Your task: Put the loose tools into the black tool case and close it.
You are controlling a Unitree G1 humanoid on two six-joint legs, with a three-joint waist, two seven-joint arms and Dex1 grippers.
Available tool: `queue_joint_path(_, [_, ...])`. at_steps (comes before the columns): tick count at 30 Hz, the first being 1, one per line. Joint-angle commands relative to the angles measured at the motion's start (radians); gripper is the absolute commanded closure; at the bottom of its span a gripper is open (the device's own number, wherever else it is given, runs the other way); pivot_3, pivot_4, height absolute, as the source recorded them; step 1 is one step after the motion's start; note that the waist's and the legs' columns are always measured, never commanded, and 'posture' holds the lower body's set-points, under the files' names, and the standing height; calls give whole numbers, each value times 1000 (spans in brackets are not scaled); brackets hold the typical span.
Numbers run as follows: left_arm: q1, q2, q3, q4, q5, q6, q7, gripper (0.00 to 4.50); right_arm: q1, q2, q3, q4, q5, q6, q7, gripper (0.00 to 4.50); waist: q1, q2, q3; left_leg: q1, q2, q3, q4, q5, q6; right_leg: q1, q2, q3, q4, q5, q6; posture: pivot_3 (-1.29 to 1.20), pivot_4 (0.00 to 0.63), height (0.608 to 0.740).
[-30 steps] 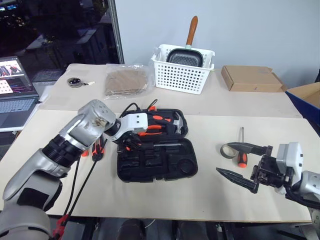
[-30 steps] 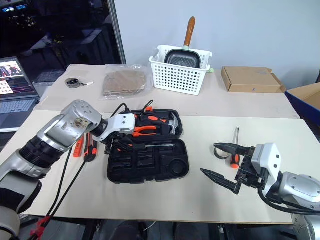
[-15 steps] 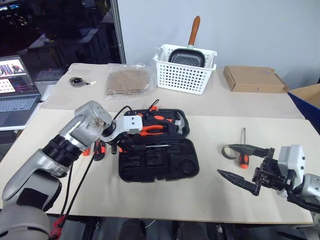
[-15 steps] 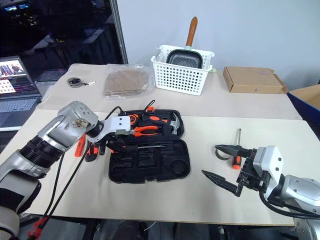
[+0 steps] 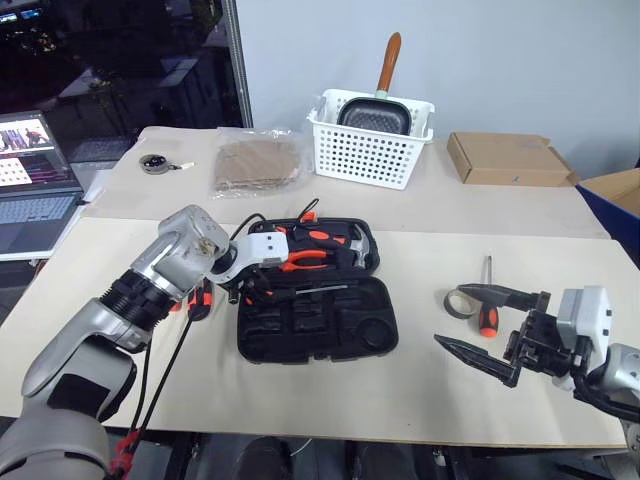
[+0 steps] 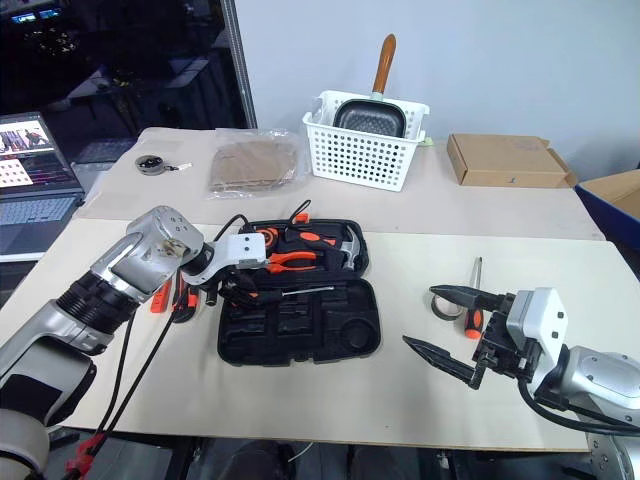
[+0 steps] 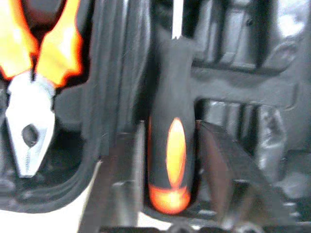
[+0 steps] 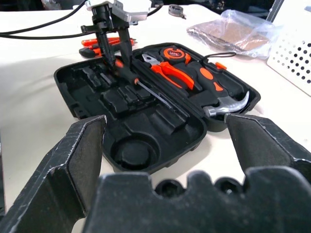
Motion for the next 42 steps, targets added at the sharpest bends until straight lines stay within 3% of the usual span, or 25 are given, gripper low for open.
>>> queue_joint_path(1, [4, 52, 204, -157, -112, 68, 6, 1541, -9, -9, -28, -39, 17, 5, -18, 0, -3, 0, 0, 0, 0, 0, 0, 0, 0, 0, 0, 0, 0, 0, 0, 0, 150, 740])
queue_joint_path(4, [77, 37, 343, -275, -219, 173, 50, 1541, -17, -5, -19, -41, 13, 6, -29, 0, -3, 1, -1, 0, 1, 0, 0, 0, 1, 0, -1, 0, 0, 2, -3, 0, 150, 740])
queue_joint_path(7, [207, -54, 456, -380, -263, 238, 199, 2284, -29, 4, -7, -31, 8, 3, -45, 0, -1, 4, -2, 0, 0, 1, 0, -1, 2, 1, -2, 2, 0, 1, -2, 0, 150, 740])
queue_joint_path(9, [286, -175, 523, -403, -256, 228, 358, 2996, -32, 13, 1, -26, 4, 0, -56, 0, 1, 4, -2, 1, 0, 1, 1, -1, 2, 2, -3, 2, 0, 1, -1, 0, 150, 740])
queue_joint_path(13, [455, -342, 543, -373, -195, 0, 591, 4477, -25, 34, 13, -29, -6, -6, -72, 0, 10, 4, -2, 0, 0, -1, 4, -1, 2, 3, -2, 3, 1, 2, -1, 0, 150, 740])
queue_joint_path(18, [546, -401, 470, -310, -152, -69, 692, 4477, -8, 39, 0, -38, -4, -2, -75, 0, 10, 4, -2, 0, 0, -1, 4, -1, 2, 3, -2, 4, 1, 2, -2, 0, 150, 740])
queue_joint_path(30, [612, -283, 223, -41, 76, -370, 726, 4477, 13, 29, -7, -32, -10, -11, -59, 0, 5, 10, -13, 18, 1, 0, 1, -4, 5, 22, -3, 6, -4, 0, 3, 0, 150, 740])
queue_joint_path(35, [610, -269, 209, 42, 125, -481, 759, 4477, 1, 36, 7, -17, -32, -3, -85, 0, 4, 14, -17, 32, 1, 1, -2, -4, 5, 37, -12, 10, -5, -4, 5, 0, 150, 740])
queue_joint_path(37, [630, -298, 287, -30, 22, -533, 739, 4477, -11, 54, 6, -9, -49, 14, -139, 0, 0, 15, -17, 33, 1, 2, -2, -7, -1, 37, -14, 12, -4, -6, 1, 0, 150, 740])
queue_joint_path(39, [649, -348, 416, -154, -177, -514, 690, 4477, -15, 50, 10, -4, -86, 52, -196, 0, -8, 15, -17, 33, 1, 2, -3, -7, -1, 35, -14, 12, -4, -5, 2, 0, 150, 740])
queue_joint_path(42, [671, -305, 529, -340, -400, -362, 577, 4477, -22, 44, -12, -4, -102, 145, -294, 0, -12, 14, -14, 32, 1, 2, -3, -6, 0, 31, -16, 8, -3, -1, 7, 0, 150, 740])
